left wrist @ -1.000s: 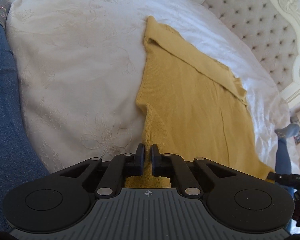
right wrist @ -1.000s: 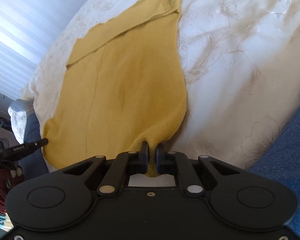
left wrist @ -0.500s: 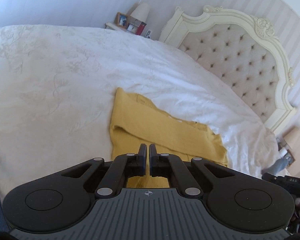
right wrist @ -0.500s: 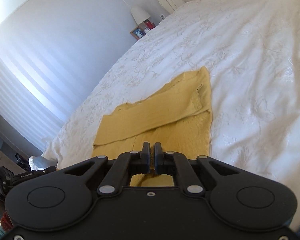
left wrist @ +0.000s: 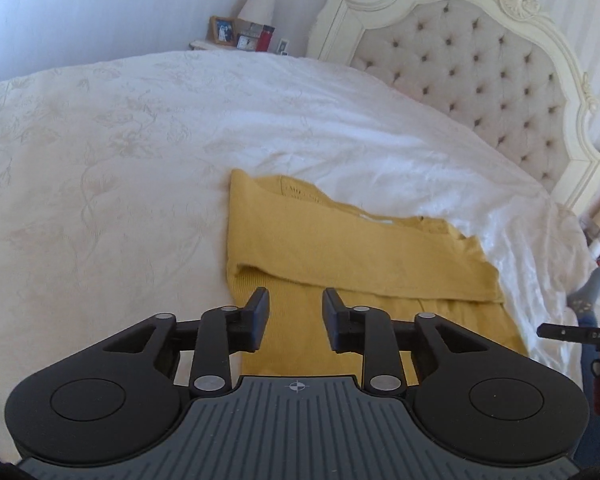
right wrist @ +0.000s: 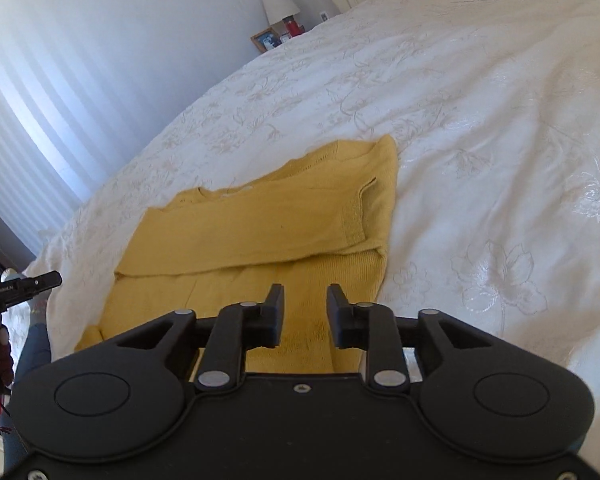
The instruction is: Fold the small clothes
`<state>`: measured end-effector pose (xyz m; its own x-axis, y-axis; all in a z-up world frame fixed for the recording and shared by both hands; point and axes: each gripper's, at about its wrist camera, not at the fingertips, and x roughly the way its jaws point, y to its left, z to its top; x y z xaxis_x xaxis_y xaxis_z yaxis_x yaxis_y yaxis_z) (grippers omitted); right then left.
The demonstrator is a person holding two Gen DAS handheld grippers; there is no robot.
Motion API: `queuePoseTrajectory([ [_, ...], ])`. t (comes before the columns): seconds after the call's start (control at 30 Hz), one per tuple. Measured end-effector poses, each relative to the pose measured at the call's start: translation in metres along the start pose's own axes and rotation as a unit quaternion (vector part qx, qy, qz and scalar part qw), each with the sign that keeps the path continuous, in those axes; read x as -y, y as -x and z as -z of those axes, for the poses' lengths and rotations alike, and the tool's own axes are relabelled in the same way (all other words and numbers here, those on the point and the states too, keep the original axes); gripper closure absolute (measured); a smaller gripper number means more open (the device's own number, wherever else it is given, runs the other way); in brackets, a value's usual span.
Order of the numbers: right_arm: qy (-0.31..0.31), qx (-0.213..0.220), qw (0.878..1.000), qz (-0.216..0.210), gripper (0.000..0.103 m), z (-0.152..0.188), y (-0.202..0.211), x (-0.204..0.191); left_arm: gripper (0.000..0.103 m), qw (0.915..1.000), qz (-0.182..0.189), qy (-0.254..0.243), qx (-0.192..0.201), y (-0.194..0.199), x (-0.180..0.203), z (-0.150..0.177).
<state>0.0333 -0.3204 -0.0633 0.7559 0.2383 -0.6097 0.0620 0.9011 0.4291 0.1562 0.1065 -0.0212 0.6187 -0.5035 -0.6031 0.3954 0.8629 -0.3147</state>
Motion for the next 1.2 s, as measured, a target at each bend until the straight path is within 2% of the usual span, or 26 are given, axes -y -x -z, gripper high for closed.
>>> queuePoseTrajectory([
  [0.1, 0.035, -0.013, 0.999, 0.002, 0.057, 0.013, -0.009, -0.004, 0.073, 0.9996, 0.006, 0.015, -0.025, 0.0, -0.007, 0.016],
  [0.2, 0.065, -0.018, 0.998, -0.002, 0.057, 0.017, -0.015, -0.008, 0.07, 0.999, 0.001, 0.029, -0.034, 0.005, -0.015, 0.025],
  [0.4, 0.071, -0.036, 0.997, -0.003, 0.056, 0.02, -0.03, -0.004, 0.063, 0.9985, -0.014, 0.034, -0.041, 0.012, -0.026, 0.027],
  [0.43, 0.072, -0.035, 0.997, -0.009, 0.061, 0.02, -0.03, -0.005, 0.063, 0.9985, -0.016, 0.034, -0.04, 0.012, -0.027, 0.027],
  [0.47, 0.081, -0.032, 0.996, -0.018, 0.084, 0.02, -0.028, -0.009, 0.063, 0.9986, -0.016, 0.033, -0.039, 0.012, -0.029, 0.026],
  [0.5, 0.091, -0.026, 0.995, -0.026, 0.093, 0.021, -0.025, -0.015, 0.063, 0.9986, -0.017, 0.032, -0.039, 0.012, -0.03, 0.026],
  [0.57, 0.095, 0.001, 0.994, -0.055, 0.093, 0.017, -0.016, -0.024, 0.062, 0.9988, -0.018, 0.027, -0.038, 0.011, -0.031, 0.023],
  [0.6, 0.088, 0.022, 0.994, -0.055, 0.093, 0.012, -0.011, -0.025, 0.062, 0.9989, -0.018, 0.023, -0.036, 0.01, -0.031, 0.021],
  [0.7, 0.039, 0.083, 0.996, -0.013, 0.093, -0.007, -0.003, -0.011, 0.06, 0.9995, -0.015, 0.008, -0.028, 0.008, -0.029, 0.014],
  [0.73, 0.02, 0.091, 0.996, 0.007, 0.093, -0.012, -0.005, -0.002, 0.058, 0.9996, -0.014, 0.004, -0.025, 0.007, -0.028, 0.011],
  [0.8, -0.004, 0.091, 0.995, 0.048, 0.093, -0.017, -0.014, 0.015, 0.055, 0.9997, -0.014, -0.004, -0.02, 0.005, -0.026, 0.008],
  [0.87, -0.014, 0.078, 0.995, 0.064, 0.093, -0.016, -0.024, 0.027, 0.054, 0.9996, -0.009, -0.009, -0.024, 0.001, -0.025, 0.007],
  [0.97, -0.01, 0.069, 0.995, 0.066, 0.093, -0.005, -0.034, 0.029, 0.049, 0.9986, 0.0, -0.027, -0.047, -0.009, -0.022, 0.009],
  [1.2, -0.017, 0.064, 0.996, 0.058, 0.092, 0.009, -0.041, 0.036, 0.049, 0.9944, 0.016, -0.075, -0.073, -0.035, -0.01, 0.009],
])
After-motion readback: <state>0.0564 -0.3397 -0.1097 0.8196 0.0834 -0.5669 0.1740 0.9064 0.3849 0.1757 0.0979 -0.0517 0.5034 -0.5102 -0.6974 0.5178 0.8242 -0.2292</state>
